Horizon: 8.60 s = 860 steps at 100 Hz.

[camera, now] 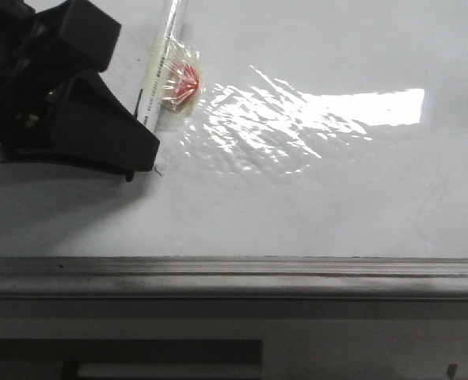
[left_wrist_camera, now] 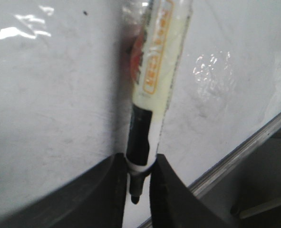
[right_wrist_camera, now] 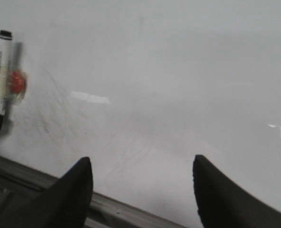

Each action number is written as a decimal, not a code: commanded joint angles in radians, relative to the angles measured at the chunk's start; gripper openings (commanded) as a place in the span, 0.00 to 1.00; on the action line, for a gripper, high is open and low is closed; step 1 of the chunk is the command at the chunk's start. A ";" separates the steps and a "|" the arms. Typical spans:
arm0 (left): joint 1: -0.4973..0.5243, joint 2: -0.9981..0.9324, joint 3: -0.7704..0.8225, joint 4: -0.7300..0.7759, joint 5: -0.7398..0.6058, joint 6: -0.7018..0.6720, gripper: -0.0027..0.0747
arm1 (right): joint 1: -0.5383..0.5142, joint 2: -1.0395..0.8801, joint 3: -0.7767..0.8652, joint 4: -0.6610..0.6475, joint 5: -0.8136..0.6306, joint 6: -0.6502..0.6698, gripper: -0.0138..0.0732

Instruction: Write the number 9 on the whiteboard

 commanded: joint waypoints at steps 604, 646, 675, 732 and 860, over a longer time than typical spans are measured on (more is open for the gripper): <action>0.000 -0.410 0.069 -0.106 0.268 0.551 0.56 | 0.767 0.542 -0.249 -0.048 -0.309 -0.371 0.11; -0.126 -0.227 -0.027 -0.109 0.249 0.621 0.56 | 0.801 0.595 -0.249 -0.042 -0.459 -0.371 0.11; -0.152 -0.216 -0.027 -0.201 0.098 0.621 0.42 | 0.801 0.597 -0.249 -0.012 -0.445 -0.371 0.11; -0.152 -0.216 0.018 -0.205 0.179 0.613 0.01 | 0.801 0.597 -0.249 0.004 -0.426 -0.371 0.18; -0.152 -0.071 0.052 -0.389 -0.320 0.249 0.01 | 0.552 0.252 -0.206 0.000 -0.373 -0.357 0.09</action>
